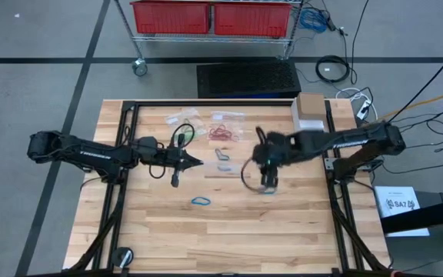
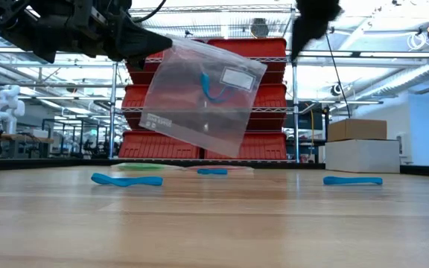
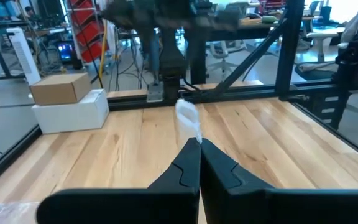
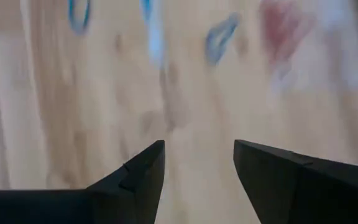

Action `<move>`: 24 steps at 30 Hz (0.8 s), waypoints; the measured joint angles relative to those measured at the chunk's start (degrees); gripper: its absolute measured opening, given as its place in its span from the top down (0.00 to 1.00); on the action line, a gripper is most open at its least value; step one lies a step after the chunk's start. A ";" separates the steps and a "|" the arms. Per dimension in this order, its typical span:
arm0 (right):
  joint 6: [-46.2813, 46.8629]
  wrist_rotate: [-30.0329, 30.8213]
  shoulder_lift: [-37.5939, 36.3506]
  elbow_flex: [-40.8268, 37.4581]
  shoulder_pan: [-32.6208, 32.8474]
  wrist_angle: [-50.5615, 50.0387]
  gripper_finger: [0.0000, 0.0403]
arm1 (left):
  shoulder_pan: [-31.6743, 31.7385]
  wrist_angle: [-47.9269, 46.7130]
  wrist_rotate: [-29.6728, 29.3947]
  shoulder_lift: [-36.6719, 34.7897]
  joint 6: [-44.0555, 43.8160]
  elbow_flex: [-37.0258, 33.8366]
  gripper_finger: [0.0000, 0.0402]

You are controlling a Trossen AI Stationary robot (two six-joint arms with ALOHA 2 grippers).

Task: Sort rubber bands
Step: Put the blue rubber band into the open transparent zip bag

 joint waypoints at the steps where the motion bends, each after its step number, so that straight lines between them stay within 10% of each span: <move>1: 2.03 -0.64 0.01 -1.72 0.96 -0.39 0.54 | 0.00 0.00 -0.04 0.00 0.00 0.00 1.00; 10: 13.11 -0.36 0.33 -20.24 7.58 17.77 0.54 | 0.00 -0.98 -0.21 -0.02 0.03 0.00 1.00; 24: 3.12 10.30 0.33 -20.96 3.59 41.01 0.59 | 0.00 -1.07 -0.21 -0.02 0.07 0.00 1.00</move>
